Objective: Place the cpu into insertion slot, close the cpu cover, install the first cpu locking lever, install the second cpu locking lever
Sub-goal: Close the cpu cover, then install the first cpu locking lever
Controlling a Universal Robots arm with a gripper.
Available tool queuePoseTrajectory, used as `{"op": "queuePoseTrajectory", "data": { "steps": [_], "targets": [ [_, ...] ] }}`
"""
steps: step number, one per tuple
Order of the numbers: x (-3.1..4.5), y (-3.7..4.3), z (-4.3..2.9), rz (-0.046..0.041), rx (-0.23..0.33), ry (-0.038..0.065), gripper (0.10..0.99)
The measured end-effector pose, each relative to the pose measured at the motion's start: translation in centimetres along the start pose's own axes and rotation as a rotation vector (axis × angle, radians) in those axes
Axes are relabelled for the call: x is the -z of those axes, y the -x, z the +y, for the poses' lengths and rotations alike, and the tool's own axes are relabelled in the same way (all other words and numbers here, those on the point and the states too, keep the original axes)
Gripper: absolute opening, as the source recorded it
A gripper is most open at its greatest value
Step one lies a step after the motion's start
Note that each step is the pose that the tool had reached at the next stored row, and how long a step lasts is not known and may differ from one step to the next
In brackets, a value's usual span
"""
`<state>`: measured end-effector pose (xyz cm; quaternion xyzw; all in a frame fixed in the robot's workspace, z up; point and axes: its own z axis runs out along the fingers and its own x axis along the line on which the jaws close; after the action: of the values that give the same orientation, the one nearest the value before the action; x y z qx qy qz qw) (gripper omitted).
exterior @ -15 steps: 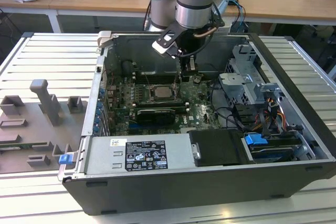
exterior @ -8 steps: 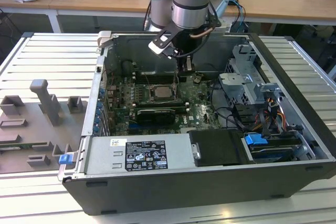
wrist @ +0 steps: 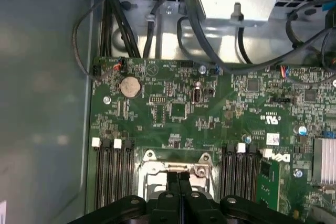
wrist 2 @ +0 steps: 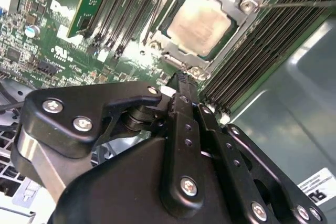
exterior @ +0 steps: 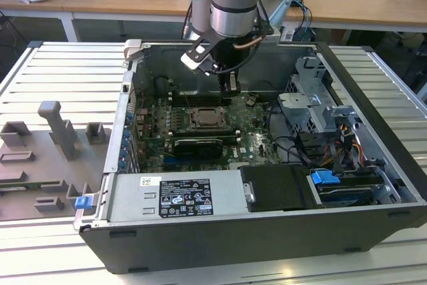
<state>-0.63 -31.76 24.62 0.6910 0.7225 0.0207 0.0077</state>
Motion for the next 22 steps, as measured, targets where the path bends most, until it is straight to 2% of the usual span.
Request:
{"op": "queuePoseTrajectory", "data": {
  "steps": [4, 8, 22],
  "targets": [
    [-0.38, -0.05, -1.32, -0.0001, 0.0, 0.0, 0.106],
    [-0.45, -0.11, -2.35, -0.0002, 0.0, 0.0, 0.106],
    [-0.39, -0.1, -2.58, -0.0004, 0.0, -0.001, 0.106]
  ]
}}
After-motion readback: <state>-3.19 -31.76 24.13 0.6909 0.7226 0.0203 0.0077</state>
